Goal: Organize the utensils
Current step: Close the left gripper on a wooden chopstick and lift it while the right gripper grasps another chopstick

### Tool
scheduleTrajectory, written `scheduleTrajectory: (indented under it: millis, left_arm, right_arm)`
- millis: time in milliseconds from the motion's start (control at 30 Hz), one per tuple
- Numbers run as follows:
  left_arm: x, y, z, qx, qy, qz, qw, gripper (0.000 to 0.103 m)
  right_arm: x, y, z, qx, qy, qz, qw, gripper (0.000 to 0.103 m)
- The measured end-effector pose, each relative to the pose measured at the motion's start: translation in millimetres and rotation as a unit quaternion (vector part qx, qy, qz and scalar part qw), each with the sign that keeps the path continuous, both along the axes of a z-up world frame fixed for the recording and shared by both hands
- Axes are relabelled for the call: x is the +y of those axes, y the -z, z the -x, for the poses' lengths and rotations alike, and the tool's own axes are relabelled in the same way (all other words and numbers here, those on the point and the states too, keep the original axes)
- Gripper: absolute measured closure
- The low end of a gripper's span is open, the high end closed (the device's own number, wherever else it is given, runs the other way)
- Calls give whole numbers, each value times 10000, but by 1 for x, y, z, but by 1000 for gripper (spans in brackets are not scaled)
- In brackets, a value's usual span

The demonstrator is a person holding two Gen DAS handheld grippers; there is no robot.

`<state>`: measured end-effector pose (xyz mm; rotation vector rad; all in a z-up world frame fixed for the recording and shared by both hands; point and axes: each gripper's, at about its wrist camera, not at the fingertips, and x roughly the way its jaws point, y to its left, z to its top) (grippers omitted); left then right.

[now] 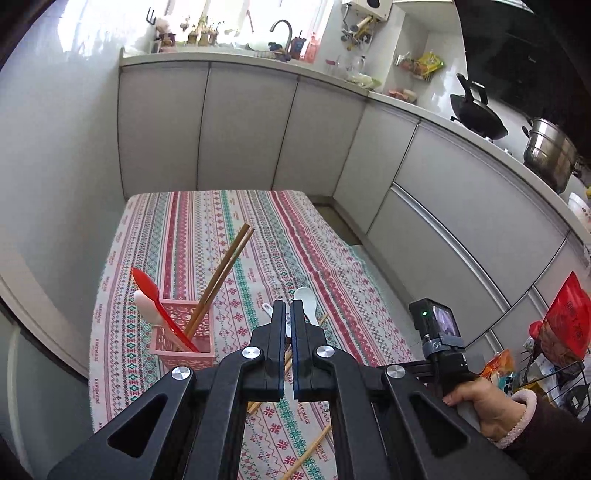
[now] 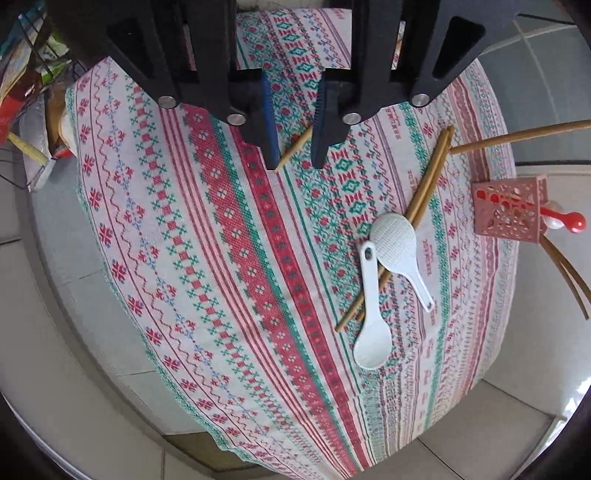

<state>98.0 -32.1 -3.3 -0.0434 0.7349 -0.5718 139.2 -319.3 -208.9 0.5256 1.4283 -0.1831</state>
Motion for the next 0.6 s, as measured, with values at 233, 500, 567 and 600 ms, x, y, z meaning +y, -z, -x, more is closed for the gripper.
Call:
scheduleTrajectory:
  millis: [233,500,567,600]
  left_arm:
    - [8,1,1,24,-36,-57,10000,103]
    - [10,39,-14,597,496,-392,9962,102]
    - [7,53,-13,701,645,-645,9934,102]
    - [4,61,-12,827,748,-830,9903,101]
  right_arm:
    - [35,35,-7,543,5,162,9984,68]
    - [66,16,-33,7,-467,829,9955,93]
    - [59,12,-37,-90,-457,730,9962,96]
    - [56,11,-41,-150,-456,653,9967,97]
